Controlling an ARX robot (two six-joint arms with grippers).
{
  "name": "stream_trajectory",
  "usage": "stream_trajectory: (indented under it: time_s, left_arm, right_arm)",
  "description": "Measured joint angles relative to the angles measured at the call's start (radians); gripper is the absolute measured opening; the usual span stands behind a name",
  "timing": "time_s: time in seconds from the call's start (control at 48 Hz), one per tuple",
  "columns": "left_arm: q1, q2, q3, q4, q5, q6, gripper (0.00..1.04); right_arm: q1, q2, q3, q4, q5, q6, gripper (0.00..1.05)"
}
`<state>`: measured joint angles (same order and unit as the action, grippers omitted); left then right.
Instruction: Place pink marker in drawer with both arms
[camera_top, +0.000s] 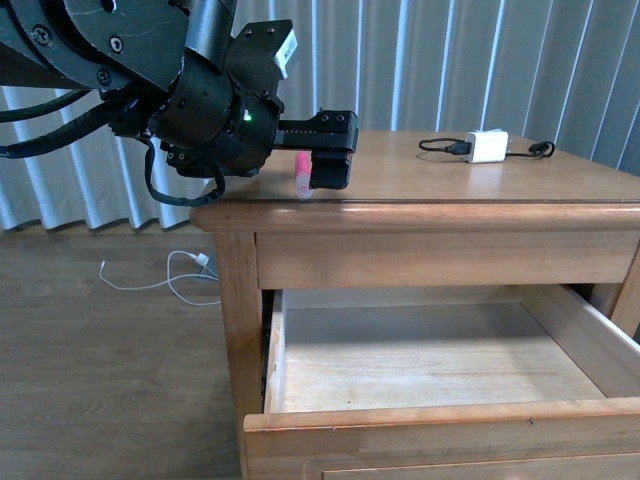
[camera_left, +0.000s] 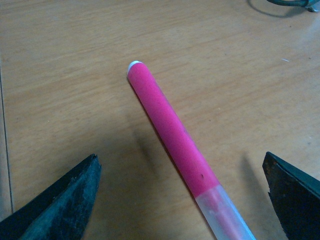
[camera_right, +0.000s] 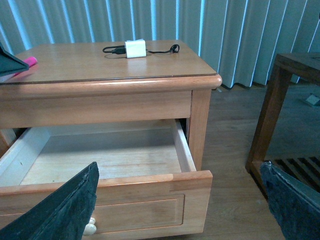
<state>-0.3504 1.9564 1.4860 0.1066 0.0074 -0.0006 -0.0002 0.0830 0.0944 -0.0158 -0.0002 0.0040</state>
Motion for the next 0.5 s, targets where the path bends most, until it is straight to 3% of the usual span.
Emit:
stream_trajectory:
  time_s: [0.5]
  left_arm:
    - [-0.021,0.073,0.098,-0.044,-0.003,0.018,0.99]
  right_arm:
    - [0.0,0.0,0.0,0.0,0.0,0.0,0.96]
